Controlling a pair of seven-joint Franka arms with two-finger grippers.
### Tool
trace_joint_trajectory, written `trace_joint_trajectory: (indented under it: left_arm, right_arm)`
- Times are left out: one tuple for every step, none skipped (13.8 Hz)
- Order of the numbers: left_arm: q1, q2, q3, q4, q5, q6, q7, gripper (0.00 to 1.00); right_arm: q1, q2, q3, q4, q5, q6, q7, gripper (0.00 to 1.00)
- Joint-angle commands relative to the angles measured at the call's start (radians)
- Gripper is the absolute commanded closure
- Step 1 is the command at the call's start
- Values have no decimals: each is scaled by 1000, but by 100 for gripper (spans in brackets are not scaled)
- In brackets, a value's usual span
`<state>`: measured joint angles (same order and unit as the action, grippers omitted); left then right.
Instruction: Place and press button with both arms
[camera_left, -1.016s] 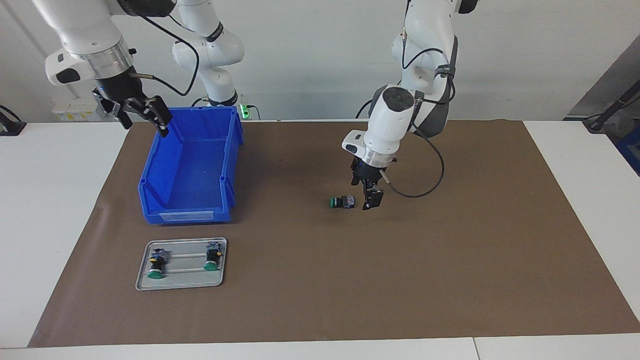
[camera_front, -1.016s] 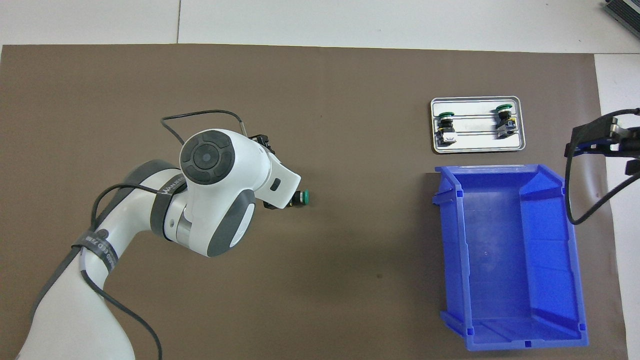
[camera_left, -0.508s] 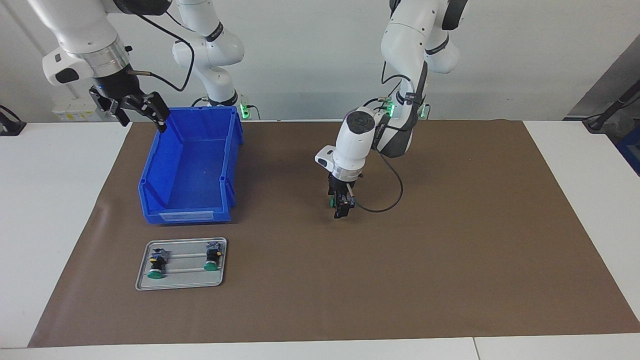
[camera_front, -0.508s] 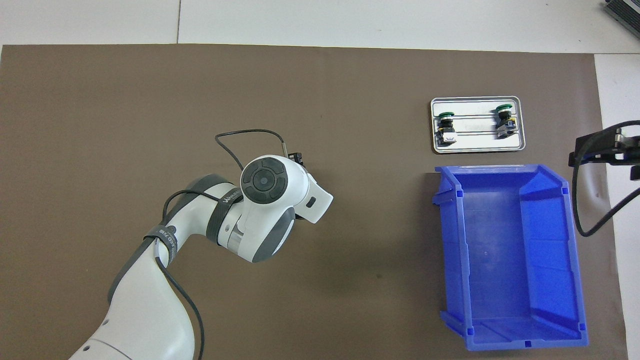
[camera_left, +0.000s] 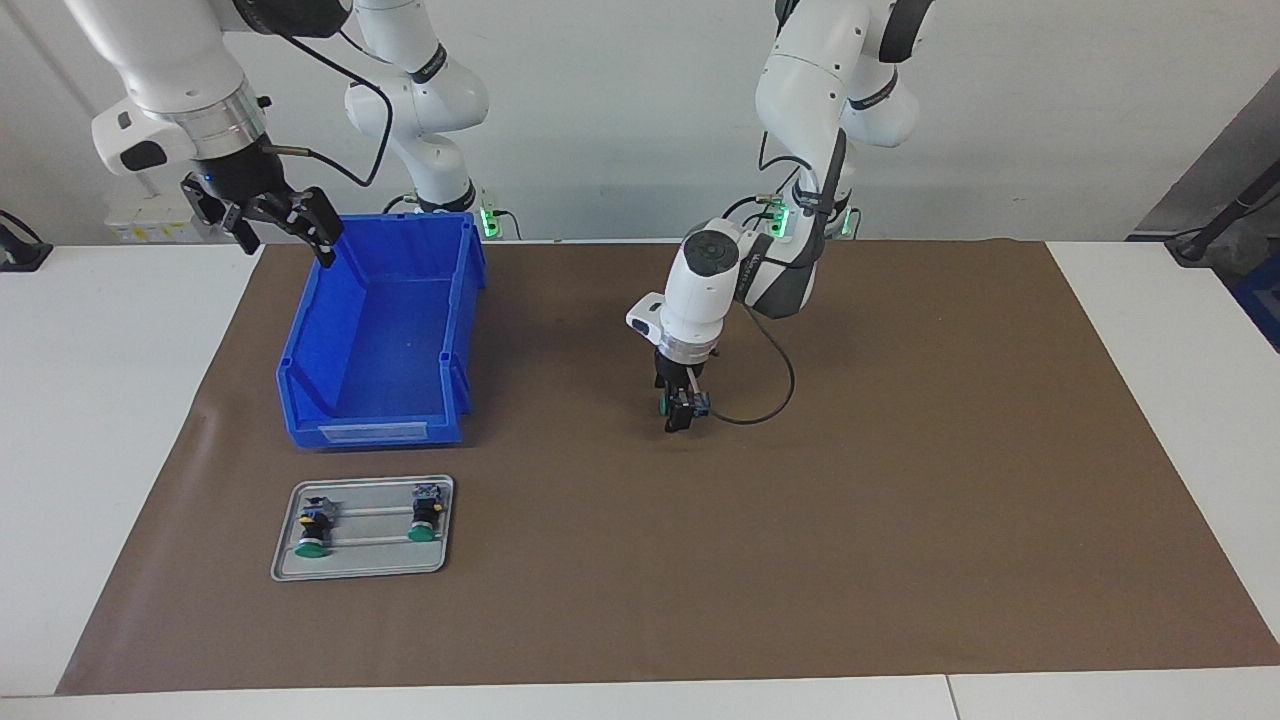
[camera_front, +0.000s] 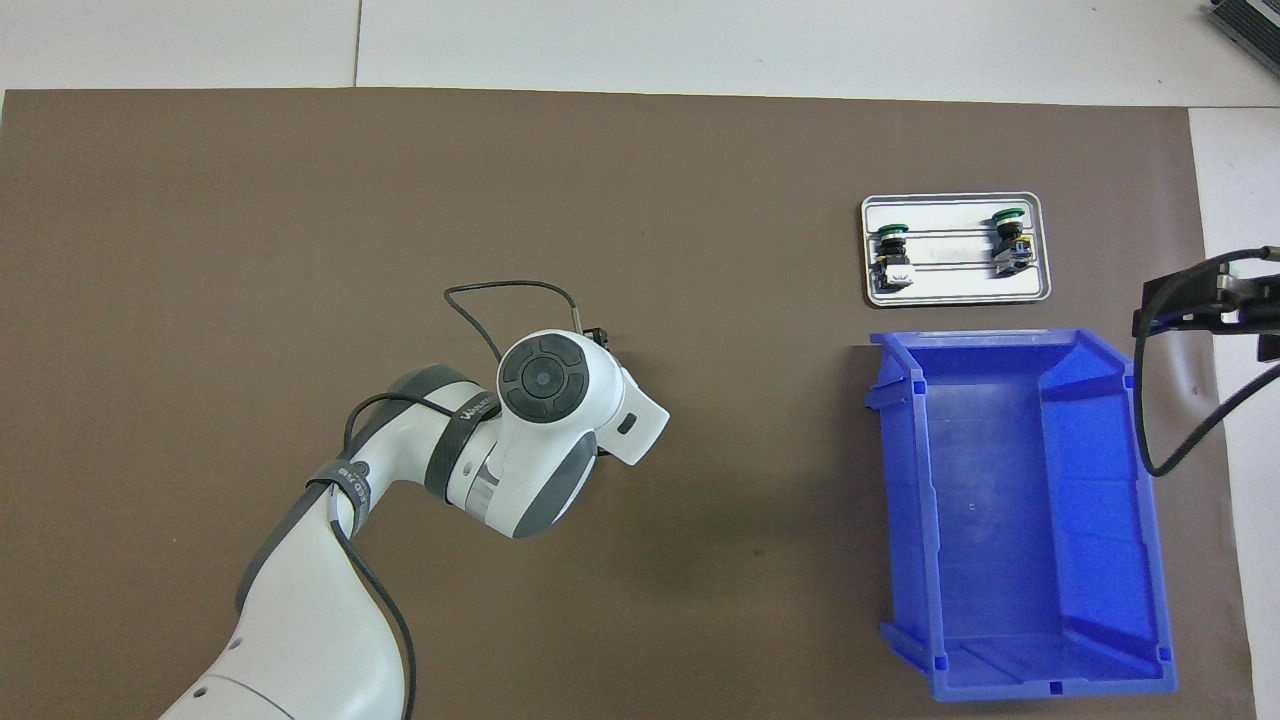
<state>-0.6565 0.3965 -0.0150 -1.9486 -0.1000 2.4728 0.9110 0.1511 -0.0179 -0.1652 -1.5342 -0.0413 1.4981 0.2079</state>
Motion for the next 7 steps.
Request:
trace_joint_trajectory:
  left_arm:
    - [-22, -15, 20, -17, -14, 29, 2, 50]
    - [-20, -11, 20, -4, -14, 29, 2, 70]
    - [-20, -10, 18, 16, -15, 26, -1, 95]
    - [-12, -11, 18, 28, -17, 18, -3, 100]
    - [-6, -19, 17, 30, -20, 21, -4, 100]
    - [6, -34, 17, 31, -47, 18, -3, 100]
    - [23, -50, 17, 31, -120, 20, -1, 100]
  right_arm:
    - [-4, -31, 9, -38, -11, 22, -16, 0]
    - [-8, -31, 9, -37, 1, 22, -21, 0]
    - [-5, -31, 9, -37, 1, 19, -19, 0]
    - [-4, -31, 9, -37, 1, 17, -22, 0]
    - [-4, -31, 9, -37, 1, 17, -22, 0]
    - [-2, -31, 9, -37, 1, 17, -22, 0]
    - [-4, -31, 9, -37, 1, 17, -22, 0]
